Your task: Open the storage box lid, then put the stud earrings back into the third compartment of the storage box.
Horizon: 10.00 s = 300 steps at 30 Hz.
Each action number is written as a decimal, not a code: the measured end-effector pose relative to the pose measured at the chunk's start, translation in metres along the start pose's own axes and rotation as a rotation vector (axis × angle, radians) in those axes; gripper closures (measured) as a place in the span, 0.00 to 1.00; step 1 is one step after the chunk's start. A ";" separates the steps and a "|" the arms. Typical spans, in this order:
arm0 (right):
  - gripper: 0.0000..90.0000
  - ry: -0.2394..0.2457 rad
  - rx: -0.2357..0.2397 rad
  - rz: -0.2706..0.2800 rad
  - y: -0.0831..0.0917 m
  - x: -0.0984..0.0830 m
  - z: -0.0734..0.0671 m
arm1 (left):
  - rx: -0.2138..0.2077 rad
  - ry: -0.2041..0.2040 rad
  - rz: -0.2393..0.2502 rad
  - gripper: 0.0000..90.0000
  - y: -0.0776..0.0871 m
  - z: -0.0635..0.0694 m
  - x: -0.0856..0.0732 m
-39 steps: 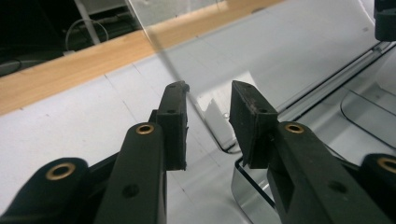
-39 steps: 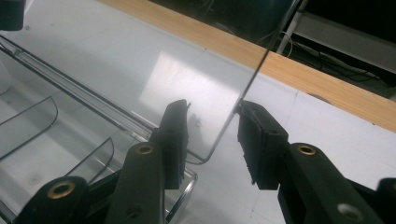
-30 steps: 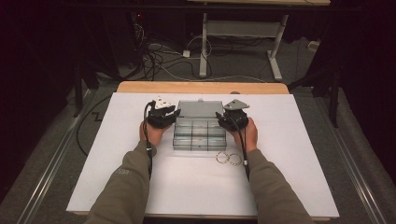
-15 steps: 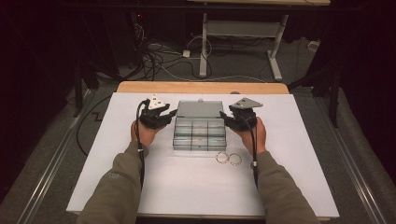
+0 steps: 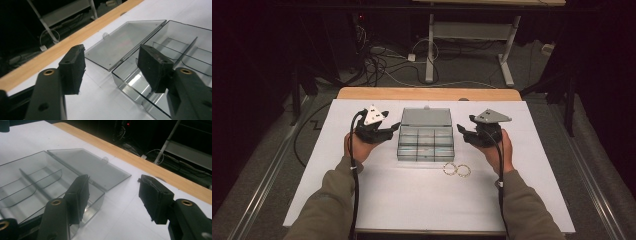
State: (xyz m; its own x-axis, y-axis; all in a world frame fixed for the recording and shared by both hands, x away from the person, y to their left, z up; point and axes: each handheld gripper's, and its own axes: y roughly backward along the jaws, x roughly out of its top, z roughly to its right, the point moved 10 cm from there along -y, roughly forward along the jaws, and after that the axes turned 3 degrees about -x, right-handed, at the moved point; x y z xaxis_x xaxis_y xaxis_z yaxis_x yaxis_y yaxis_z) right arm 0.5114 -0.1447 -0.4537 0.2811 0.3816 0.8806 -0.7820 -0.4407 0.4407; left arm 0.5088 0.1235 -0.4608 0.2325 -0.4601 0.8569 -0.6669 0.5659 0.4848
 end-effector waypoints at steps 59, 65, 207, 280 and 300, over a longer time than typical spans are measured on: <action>0.54 0.114 0.275 -0.300 0.029 -0.109 -0.067 | -0.051 -0.042 -0.072 0.20 0.086 0.083 -0.118; 0.55 0.136 0.294 -0.295 0.033 -0.109 -0.068 | -0.048 -0.045 -0.085 0.20 0.085 0.082 -0.121; 0.49 0.140 0.033 -0.183 -0.061 -0.021 -0.051 | -0.041 -0.080 -0.096 0.20 0.085 0.087 -0.119; 0.41 0.050 0.217 -0.317 0.012 -0.097 -0.097 | -0.028 -0.117 -0.104 0.20 0.085 0.090 -0.117; 0.55 0.075 0.271 -0.311 0.024 -0.100 -0.103 | -0.034 -0.116 -0.103 0.20 0.087 0.091 -0.117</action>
State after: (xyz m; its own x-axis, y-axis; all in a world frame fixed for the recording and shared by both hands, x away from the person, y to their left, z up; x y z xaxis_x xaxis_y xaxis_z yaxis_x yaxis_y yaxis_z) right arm 0.4077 -0.1097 -0.5490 0.4314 0.5840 0.6876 -0.4892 -0.4890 0.7222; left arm 0.3595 0.1642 -0.5348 0.2133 -0.5917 0.7774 -0.6190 0.5338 0.5761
